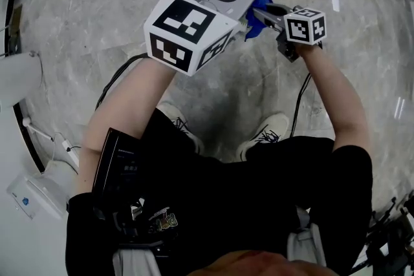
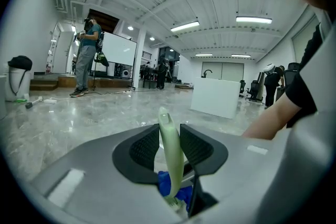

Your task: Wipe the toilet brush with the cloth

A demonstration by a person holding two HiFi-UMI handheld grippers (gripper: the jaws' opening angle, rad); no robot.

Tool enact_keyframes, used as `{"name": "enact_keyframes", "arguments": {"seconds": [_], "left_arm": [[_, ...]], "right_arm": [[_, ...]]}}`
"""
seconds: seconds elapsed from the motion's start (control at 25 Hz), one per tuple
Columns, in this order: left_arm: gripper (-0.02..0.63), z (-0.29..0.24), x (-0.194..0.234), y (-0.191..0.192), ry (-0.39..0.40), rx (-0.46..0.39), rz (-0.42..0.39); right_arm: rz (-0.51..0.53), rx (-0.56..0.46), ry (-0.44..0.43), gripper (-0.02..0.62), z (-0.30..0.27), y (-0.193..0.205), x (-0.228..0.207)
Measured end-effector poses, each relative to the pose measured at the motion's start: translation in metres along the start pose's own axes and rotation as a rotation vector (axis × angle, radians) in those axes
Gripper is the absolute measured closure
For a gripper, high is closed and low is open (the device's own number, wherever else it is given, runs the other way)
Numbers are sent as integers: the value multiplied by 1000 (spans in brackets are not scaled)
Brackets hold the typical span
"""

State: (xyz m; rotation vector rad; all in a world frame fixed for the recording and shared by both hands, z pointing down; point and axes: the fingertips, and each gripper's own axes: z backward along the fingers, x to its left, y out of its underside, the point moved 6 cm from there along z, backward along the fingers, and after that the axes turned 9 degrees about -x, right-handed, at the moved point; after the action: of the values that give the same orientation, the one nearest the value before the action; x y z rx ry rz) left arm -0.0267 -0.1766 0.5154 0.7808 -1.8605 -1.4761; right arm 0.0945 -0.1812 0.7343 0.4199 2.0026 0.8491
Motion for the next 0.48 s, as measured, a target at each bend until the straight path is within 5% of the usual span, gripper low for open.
{"name": "enact_keyframes", "arguments": {"seconds": [0.08,0.28,0.4,0.48], "left_arm": [[469,0,-1,0,3,2,-1],[469,3,-1,-1,5,-5,2],[469,4,-1,-5,7,-13,-1],[469,5,-2,-8,7,-16,-2]], "right_arm": [[-12,-26,62,520,13,-2,-20],[-170,-294,217,520,57,-53,-65],[-100,-208,356,520,46,-62,-84],[-36,-93,370,520,19,-57,-84]]}}
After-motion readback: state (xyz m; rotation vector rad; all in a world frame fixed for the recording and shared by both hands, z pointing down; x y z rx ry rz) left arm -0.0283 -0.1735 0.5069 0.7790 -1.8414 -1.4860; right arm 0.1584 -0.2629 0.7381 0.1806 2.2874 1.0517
